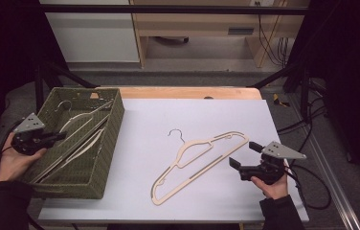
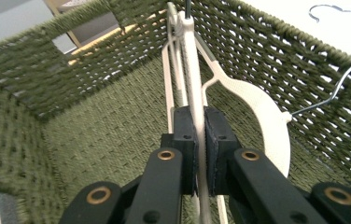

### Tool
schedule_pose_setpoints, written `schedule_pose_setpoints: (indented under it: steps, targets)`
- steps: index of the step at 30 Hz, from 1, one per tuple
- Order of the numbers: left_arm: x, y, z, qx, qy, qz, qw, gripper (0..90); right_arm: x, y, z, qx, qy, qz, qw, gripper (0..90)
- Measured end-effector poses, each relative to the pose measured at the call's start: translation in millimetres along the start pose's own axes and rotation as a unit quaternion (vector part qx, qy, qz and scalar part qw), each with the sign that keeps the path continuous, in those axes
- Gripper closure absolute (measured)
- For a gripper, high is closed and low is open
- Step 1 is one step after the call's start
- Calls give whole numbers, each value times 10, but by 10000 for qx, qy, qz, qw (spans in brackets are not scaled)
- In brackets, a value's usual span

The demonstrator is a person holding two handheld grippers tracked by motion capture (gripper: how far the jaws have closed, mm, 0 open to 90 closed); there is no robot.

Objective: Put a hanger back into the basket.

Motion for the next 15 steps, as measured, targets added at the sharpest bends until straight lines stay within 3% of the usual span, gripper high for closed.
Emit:
schedule_pose_setpoints:
  steps: [4,11,15]
  targets:
    - [20,-61,22,-14,-28,-54,10000,846,14,-9,-10,8,8,-12,10000,40]
    - [90,-254,68,58,-119,-502,9987,817,12,-2,-23,-26,35,-11,10000,41]
    - [107,-278,112,-16,-292,-487,9984,799,21,-11,-26,-48,41,-37,10000,41]
Point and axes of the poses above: each handheld gripper's, and its own axes: x roughly forward along the jaws, y roughly out of its top, z roughly to its right, the point moved 7 cm from there along x, roughly forward along the jaws, and after that the axes turned 8 degrees about z, right-handed, at the moved point
